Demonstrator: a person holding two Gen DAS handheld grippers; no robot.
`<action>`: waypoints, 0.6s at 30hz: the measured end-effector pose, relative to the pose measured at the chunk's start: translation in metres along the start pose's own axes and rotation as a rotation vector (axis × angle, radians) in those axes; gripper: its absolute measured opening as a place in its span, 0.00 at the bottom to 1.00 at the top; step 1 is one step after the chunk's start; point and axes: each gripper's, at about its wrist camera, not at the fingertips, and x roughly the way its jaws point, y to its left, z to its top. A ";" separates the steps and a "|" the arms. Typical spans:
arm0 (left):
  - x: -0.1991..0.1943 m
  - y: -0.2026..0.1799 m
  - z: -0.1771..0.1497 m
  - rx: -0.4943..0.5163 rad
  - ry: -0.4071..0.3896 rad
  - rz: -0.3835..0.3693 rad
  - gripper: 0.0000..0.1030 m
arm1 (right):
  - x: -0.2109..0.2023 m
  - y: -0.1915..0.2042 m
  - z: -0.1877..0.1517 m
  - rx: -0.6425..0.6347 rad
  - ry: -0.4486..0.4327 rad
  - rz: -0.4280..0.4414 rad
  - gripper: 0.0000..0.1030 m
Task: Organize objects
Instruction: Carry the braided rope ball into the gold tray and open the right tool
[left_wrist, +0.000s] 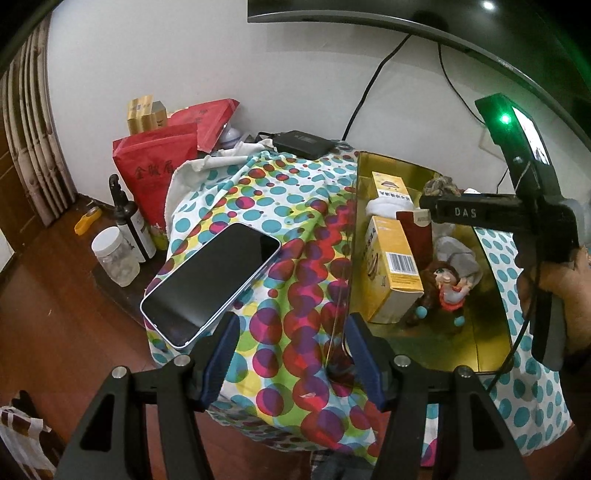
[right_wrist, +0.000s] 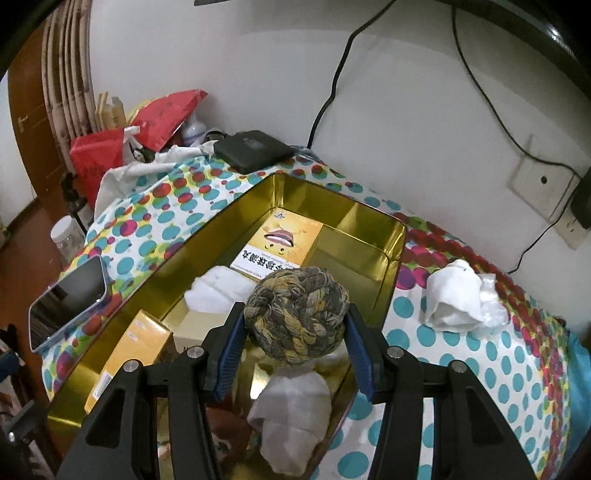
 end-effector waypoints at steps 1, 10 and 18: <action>0.001 0.000 0.001 -0.003 0.002 -0.002 0.59 | 0.001 0.000 0.002 0.003 0.008 0.002 0.48; 0.004 0.000 0.002 -0.008 0.016 0.004 0.59 | 0.019 0.008 0.010 0.020 0.054 0.027 0.48; -0.001 -0.004 0.005 0.000 0.006 0.017 0.59 | 0.024 0.012 0.002 0.001 0.078 0.031 0.48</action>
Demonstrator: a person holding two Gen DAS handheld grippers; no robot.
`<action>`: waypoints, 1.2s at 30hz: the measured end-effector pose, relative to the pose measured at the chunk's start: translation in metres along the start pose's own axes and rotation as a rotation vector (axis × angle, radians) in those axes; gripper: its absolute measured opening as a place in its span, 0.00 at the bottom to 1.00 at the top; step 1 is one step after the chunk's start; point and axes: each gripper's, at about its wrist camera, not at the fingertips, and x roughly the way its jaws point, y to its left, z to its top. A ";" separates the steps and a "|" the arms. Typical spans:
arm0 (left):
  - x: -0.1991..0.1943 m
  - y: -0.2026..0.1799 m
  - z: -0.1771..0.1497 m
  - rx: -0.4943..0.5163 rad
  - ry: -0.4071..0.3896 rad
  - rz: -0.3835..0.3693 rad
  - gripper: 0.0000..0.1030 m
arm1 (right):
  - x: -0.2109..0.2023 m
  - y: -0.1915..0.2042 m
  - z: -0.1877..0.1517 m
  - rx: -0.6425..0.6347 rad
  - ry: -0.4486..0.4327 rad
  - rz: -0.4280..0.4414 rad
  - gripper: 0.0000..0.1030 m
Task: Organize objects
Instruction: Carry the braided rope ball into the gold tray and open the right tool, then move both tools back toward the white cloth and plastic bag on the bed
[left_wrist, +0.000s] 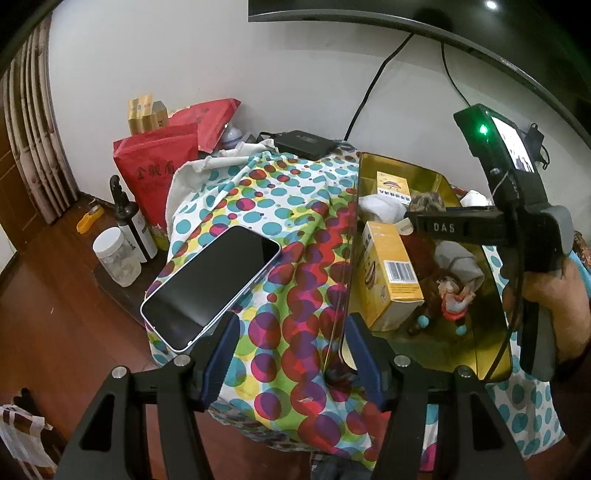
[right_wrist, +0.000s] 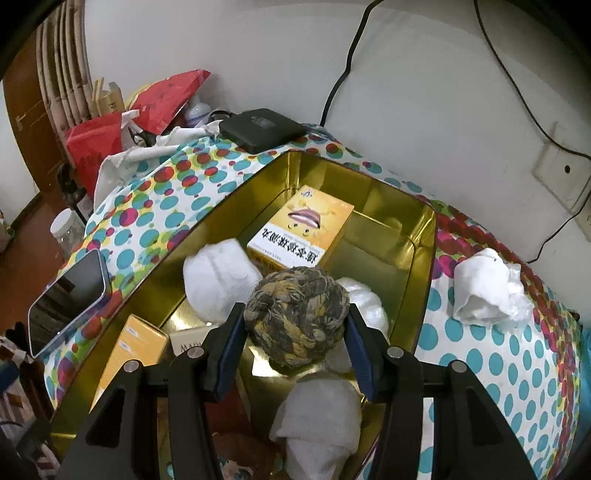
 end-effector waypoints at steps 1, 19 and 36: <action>-0.001 -0.001 0.001 0.004 0.000 0.006 0.59 | -0.001 -0.001 -0.001 0.002 -0.003 0.006 0.48; -0.026 -0.045 0.007 0.093 -0.051 -0.015 0.59 | -0.089 -0.080 -0.057 0.129 -0.288 -0.024 0.82; -0.005 -0.203 0.036 0.280 -0.058 -0.301 0.59 | -0.108 -0.217 -0.164 0.285 -0.275 -0.343 0.82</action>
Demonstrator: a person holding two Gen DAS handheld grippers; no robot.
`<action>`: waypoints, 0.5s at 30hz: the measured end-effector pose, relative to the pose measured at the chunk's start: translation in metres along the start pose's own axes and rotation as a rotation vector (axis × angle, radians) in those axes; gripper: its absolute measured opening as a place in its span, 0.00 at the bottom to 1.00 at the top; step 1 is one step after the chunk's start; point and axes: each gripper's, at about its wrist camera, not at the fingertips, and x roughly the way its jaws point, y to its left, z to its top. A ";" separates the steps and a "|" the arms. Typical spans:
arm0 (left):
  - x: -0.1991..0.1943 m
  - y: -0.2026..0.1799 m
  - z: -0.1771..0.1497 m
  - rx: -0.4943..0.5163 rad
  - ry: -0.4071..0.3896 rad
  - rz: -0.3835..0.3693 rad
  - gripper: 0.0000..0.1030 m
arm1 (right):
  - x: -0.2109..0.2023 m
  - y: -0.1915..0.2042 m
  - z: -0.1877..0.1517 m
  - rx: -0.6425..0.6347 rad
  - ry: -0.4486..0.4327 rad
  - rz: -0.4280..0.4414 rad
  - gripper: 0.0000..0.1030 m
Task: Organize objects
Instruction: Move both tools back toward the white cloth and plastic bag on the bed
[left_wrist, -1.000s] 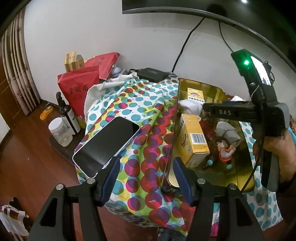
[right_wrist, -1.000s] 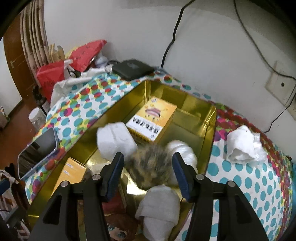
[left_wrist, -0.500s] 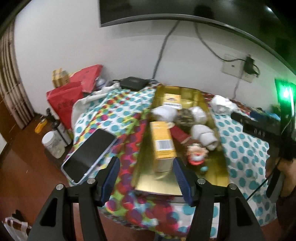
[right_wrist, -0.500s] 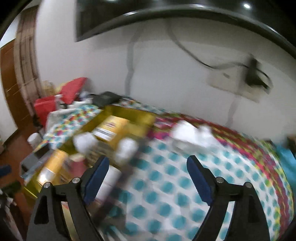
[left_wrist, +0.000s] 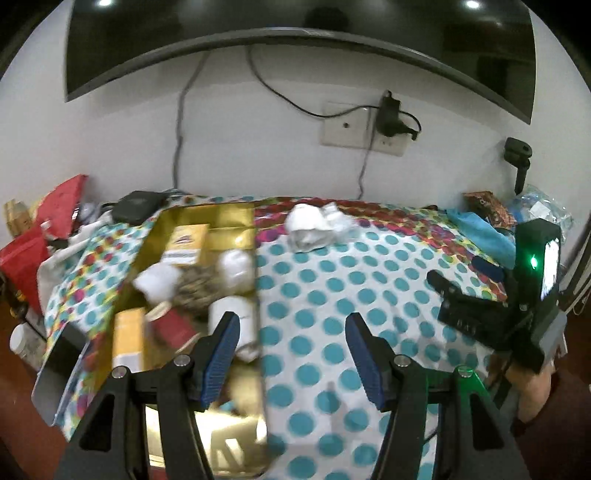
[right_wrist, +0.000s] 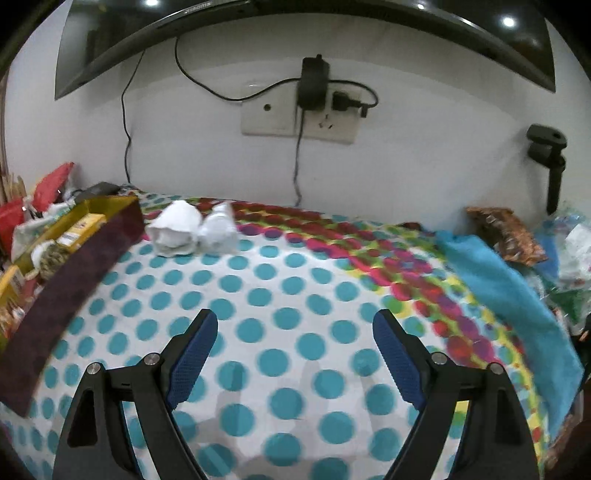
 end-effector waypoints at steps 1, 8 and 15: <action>0.006 -0.004 0.004 -0.003 0.003 -0.009 0.59 | 0.000 -0.002 0.000 -0.006 0.001 -0.002 0.82; 0.065 -0.008 0.031 -0.112 0.052 -0.031 0.59 | -0.003 -0.020 0.000 0.044 -0.022 0.013 0.86; 0.131 -0.012 0.056 -0.145 0.091 -0.011 0.59 | -0.002 -0.027 -0.001 0.079 -0.021 0.035 0.89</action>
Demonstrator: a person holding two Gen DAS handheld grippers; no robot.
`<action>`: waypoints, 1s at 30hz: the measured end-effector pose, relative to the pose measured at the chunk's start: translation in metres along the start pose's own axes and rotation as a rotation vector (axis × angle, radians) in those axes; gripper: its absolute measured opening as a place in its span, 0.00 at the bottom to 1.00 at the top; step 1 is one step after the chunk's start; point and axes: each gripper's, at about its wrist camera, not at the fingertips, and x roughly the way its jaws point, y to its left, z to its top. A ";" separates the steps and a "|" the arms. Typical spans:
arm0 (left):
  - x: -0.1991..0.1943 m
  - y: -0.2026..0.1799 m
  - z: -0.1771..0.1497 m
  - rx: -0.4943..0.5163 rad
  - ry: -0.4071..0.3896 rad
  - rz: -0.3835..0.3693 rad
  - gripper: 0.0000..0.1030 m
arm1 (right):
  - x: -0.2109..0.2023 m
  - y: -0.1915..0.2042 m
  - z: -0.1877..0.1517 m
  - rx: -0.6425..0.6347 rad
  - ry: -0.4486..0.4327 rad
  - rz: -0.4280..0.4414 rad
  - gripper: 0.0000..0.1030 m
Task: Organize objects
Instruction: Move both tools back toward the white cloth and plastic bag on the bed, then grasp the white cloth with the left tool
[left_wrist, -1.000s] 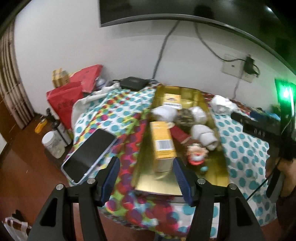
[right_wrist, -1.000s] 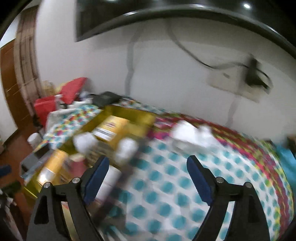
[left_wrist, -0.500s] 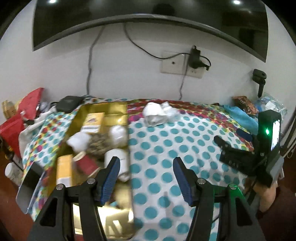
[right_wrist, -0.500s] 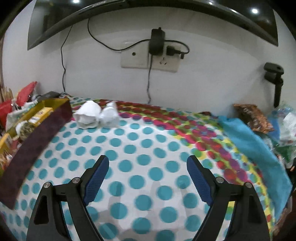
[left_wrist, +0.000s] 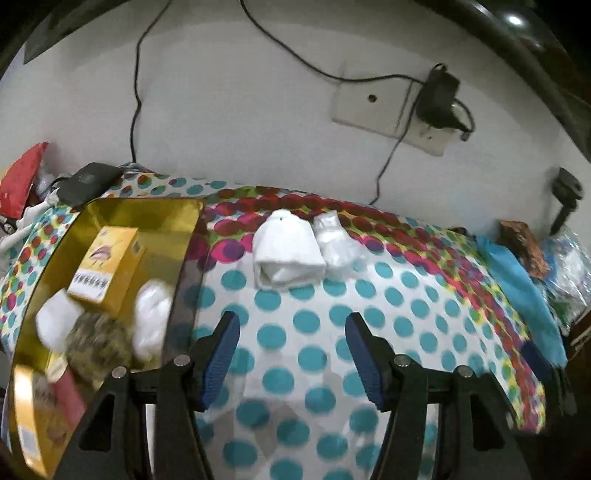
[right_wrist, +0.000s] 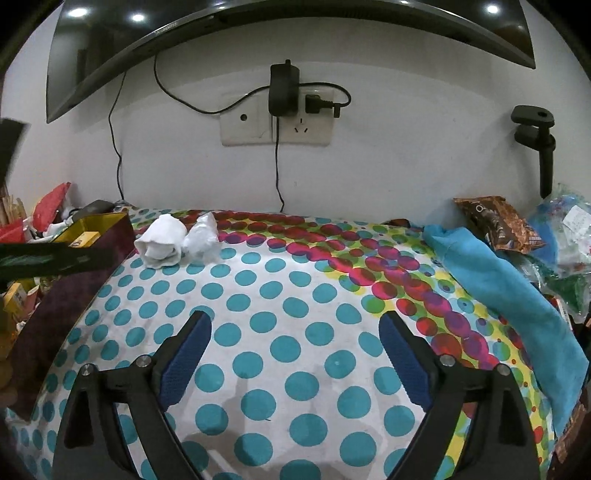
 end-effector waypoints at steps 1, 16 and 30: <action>0.006 -0.002 0.003 0.008 -0.002 0.013 0.59 | -0.002 0.001 0.000 -0.005 -0.008 0.001 0.89; 0.061 -0.003 0.026 -0.035 -0.012 0.034 0.59 | -0.007 0.004 -0.001 -0.015 -0.033 0.044 0.94; 0.084 0.007 0.026 -0.060 -0.009 0.134 0.36 | -0.005 0.003 -0.001 -0.004 -0.026 0.059 0.96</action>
